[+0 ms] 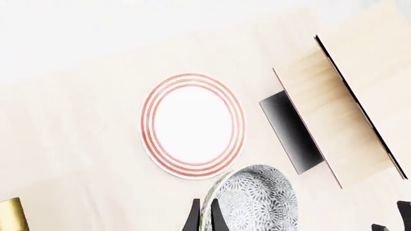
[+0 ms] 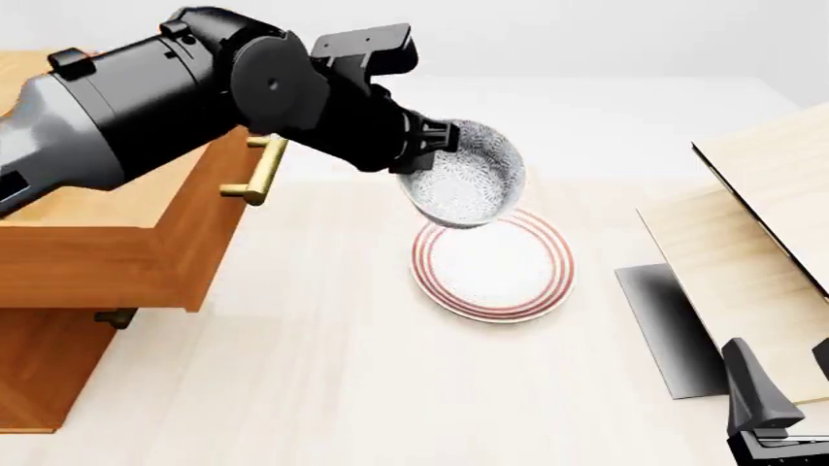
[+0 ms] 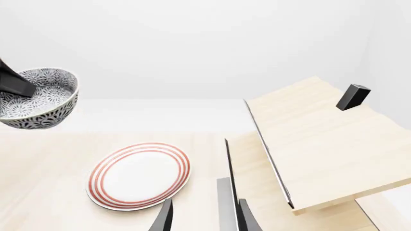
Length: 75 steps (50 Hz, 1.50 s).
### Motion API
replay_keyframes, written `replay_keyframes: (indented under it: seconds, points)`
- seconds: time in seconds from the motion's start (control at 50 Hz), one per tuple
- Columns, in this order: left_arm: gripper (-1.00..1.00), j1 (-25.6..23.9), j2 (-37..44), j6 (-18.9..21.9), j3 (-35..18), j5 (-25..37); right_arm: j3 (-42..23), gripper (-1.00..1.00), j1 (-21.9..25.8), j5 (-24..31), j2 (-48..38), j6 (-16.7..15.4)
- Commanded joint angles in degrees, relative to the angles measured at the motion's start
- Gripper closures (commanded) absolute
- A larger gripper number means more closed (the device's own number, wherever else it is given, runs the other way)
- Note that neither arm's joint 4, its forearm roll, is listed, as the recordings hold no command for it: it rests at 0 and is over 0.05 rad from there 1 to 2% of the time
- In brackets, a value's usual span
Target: Open the top drawer of the cabinet and put the bowl in it.
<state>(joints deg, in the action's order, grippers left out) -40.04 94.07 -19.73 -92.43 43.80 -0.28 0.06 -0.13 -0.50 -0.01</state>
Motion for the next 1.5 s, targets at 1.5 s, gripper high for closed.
replay_keyframes:
  seconds: [1.5]
  points:
    - [1.0,24.0,-7.6,0.1,-16.7,16.4,0.0,-1.0,0.0,0.0,0.1,0.0]
